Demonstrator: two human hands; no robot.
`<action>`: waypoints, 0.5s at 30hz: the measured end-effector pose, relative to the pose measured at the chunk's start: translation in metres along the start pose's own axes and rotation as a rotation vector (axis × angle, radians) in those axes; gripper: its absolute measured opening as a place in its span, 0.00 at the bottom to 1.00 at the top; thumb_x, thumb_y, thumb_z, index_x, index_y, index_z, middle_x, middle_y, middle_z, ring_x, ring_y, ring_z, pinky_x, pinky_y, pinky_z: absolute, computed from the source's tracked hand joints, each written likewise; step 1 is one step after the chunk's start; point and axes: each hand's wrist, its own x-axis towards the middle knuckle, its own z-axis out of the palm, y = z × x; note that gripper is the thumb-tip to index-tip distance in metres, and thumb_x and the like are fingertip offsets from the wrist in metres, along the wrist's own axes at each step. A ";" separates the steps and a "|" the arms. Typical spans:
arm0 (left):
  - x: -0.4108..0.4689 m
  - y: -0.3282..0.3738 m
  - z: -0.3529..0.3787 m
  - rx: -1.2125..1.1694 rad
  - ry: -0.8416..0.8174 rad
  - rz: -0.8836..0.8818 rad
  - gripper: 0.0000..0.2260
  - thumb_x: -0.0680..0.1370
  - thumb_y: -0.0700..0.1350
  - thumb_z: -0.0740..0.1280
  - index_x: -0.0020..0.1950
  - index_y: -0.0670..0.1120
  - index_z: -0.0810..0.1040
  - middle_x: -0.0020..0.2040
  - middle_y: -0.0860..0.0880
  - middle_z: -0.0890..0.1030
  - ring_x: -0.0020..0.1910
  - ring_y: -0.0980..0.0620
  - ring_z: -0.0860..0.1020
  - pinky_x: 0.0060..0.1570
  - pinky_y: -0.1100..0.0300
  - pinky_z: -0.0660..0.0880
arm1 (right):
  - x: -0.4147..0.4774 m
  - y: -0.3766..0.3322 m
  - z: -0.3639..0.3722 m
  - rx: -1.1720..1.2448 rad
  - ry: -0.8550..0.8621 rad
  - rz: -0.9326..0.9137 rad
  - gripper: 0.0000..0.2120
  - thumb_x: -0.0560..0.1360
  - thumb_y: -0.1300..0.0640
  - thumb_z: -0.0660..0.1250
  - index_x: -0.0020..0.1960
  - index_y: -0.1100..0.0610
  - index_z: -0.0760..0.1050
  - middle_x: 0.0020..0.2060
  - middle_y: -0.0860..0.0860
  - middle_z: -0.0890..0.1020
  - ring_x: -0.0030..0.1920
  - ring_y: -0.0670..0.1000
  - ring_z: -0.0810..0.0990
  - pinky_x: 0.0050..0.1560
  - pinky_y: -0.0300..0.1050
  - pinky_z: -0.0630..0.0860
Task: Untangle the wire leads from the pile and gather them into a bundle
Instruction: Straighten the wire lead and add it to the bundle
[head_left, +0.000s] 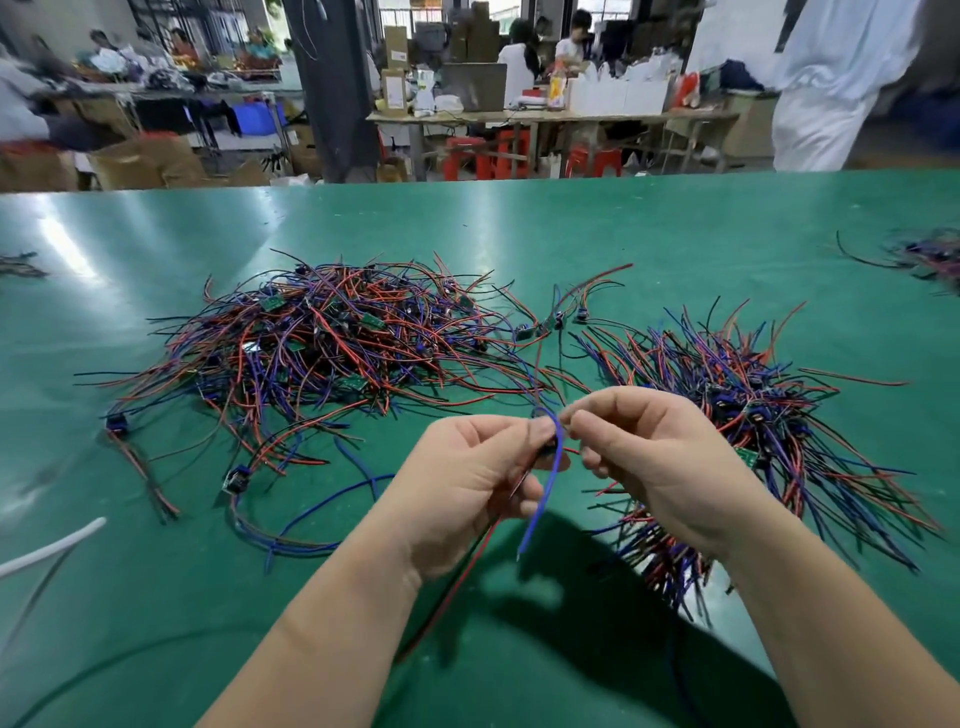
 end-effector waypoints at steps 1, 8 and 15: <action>-0.001 -0.001 0.000 0.034 -0.039 -0.002 0.09 0.68 0.48 0.69 0.38 0.42 0.84 0.33 0.48 0.82 0.21 0.59 0.72 0.22 0.68 0.70 | 0.000 0.001 -0.001 -0.011 0.005 -0.012 0.14 0.60 0.52 0.72 0.44 0.58 0.81 0.31 0.50 0.80 0.31 0.45 0.74 0.33 0.34 0.71; -0.001 -0.005 -0.004 0.159 -0.150 0.022 0.11 0.68 0.53 0.69 0.39 0.47 0.85 0.37 0.47 0.83 0.22 0.58 0.70 0.22 0.68 0.68 | 0.001 0.002 -0.014 -0.053 -0.197 0.037 0.19 0.56 0.54 0.78 0.47 0.52 0.85 0.42 0.54 0.84 0.43 0.50 0.78 0.48 0.40 0.76; 0.001 -0.011 -0.007 0.302 -0.159 0.044 0.10 0.70 0.52 0.71 0.38 0.46 0.84 0.36 0.48 0.83 0.21 0.58 0.70 0.22 0.68 0.68 | 0.001 0.004 -0.009 -0.194 -0.087 -0.054 0.07 0.64 0.54 0.78 0.40 0.54 0.83 0.34 0.54 0.82 0.36 0.48 0.78 0.41 0.41 0.74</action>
